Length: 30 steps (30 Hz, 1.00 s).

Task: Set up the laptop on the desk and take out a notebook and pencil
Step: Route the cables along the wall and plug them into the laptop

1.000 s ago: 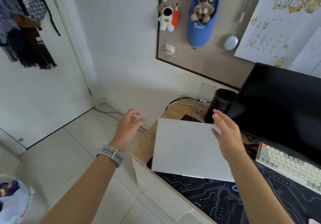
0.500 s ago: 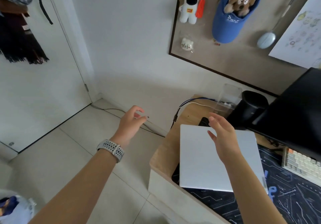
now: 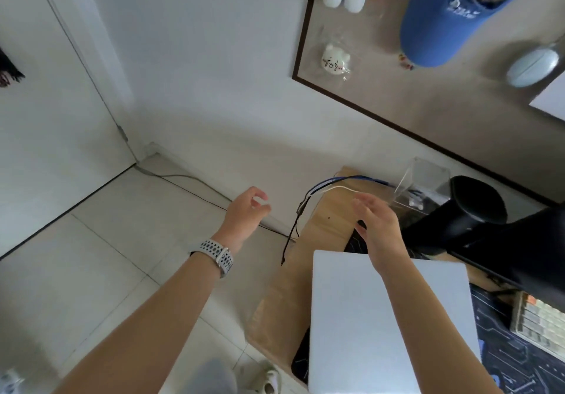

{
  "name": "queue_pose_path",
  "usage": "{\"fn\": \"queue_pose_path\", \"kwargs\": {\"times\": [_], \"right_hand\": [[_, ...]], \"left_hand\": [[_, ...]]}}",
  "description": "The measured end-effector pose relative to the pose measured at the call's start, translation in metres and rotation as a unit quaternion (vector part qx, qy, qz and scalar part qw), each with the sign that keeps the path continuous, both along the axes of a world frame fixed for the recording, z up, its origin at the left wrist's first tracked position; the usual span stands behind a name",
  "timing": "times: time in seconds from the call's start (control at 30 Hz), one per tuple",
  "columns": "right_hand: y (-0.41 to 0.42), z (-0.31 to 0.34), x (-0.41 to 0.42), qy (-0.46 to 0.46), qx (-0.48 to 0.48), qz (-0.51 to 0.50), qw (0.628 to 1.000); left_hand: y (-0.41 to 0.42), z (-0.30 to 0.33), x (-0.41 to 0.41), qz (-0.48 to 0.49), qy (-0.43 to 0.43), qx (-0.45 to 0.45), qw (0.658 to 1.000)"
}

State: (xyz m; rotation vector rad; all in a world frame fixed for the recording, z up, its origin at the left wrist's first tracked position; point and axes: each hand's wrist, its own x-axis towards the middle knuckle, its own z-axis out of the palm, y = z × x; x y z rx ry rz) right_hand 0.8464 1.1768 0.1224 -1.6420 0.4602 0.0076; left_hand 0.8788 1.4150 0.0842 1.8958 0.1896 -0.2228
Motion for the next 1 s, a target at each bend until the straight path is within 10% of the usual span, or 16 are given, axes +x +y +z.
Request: {"fn": "queue_pose_path", "kwargs": {"times": [0.57, 1.0], "right_hand": [[0.007, -0.097, 0.115, 0.175, -0.029, -0.103, 0.979], [0.006, -0.115, 0.101, 0.204, 0.037, -0.183, 0.961]], "left_hand": [[-0.072, -0.107, 0.187, -0.23, 0.136, 0.07, 0.961], [-0.125, -0.172, 0.219, -0.429, 0.061, 0.297, 0.851]]}}
